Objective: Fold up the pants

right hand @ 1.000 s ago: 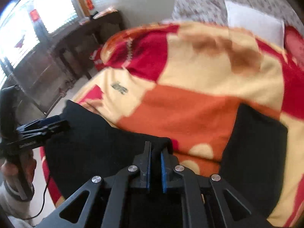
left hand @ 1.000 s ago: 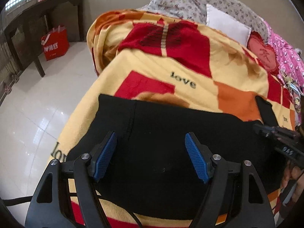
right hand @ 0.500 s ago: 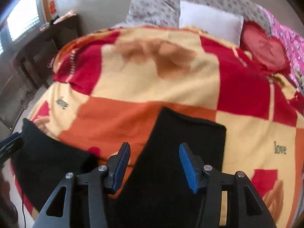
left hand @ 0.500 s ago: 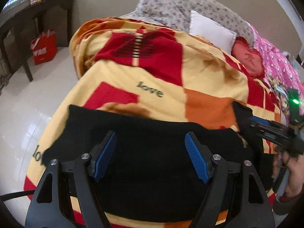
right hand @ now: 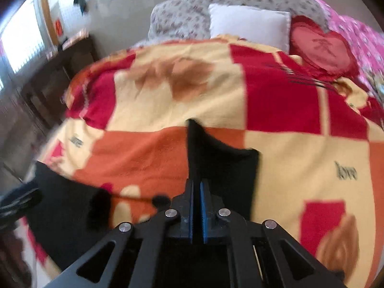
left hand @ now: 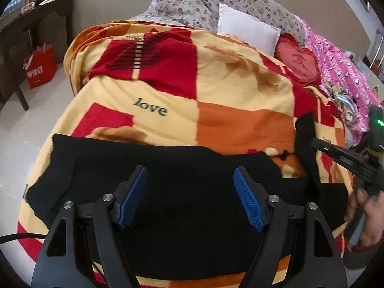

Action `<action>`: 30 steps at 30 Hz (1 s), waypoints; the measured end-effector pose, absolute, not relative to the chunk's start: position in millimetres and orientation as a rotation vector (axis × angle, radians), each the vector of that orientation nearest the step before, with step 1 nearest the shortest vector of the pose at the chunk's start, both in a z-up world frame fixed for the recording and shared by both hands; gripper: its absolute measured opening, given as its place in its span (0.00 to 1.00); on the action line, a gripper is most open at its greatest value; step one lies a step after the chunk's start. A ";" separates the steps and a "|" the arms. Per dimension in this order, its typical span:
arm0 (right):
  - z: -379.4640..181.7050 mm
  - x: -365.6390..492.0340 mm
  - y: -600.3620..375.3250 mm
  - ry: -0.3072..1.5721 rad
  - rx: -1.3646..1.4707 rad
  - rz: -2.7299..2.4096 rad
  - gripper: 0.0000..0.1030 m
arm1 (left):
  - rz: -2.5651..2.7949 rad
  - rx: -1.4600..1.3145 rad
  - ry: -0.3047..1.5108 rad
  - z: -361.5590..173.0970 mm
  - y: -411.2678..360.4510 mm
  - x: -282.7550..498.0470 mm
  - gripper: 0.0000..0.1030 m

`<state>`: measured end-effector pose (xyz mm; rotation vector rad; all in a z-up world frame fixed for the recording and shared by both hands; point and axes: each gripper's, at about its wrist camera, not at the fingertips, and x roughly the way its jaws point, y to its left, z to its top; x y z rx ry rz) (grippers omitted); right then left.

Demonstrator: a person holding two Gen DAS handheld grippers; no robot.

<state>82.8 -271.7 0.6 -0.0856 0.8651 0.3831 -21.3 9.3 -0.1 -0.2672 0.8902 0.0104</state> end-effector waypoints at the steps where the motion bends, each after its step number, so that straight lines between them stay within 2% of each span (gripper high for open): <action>1: 8.8 71.2 -283.5 0.844 -0.082 0.373 0.04 | 0.001 -0.263 0.885 1.3 4.5 -21.8 0.72; 5: 31.3 31.0 -329.3 0.810 -0.015 0.352 0.04 | -0.045 -0.222 0.897 1.4 -18.0 -19.4 0.72; 15: 28.0 -30.9 -390.9 0.841 -0.040 0.219 0.04 | -0.127 -0.176 0.931 -4.5 -59.5 -14.5 0.72; 18: 13.0 -50.3 -403.9 0.915 -0.048 0.201 0.04 | -0.142 -0.149 0.927 -5.2 -70.6 -16.8 0.72; 22: -34.0 -54.8 -416.3 1.089 -0.064 0.187 0.04 | -0.153 -0.123 0.941 -8.9 -79.8 -17.3 0.72; 23: -31.0 -57.2 -423.2 1.073 -0.034 0.194 0.05 | -0.153 -0.116 0.943 -9.2 -80.8 -17.3 0.72; 26: -10.2 -59.6 -444.5 0.994 0.028 0.156 0.12 | -0.152 -0.114 0.940 -8.8 -81.6 -16.5 0.72; 28: 2.1 -55.5 -453.8 0.953 0.034 0.127 0.30 | -0.155 -0.125 0.942 -8.9 -82.0 -15.2 0.72; 30: 9.3 -45.2 -453.0 0.915 0.007 0.107 0.31 | -0.155 -0.125 0.947 -9.9 -83.7 -14.0 0.72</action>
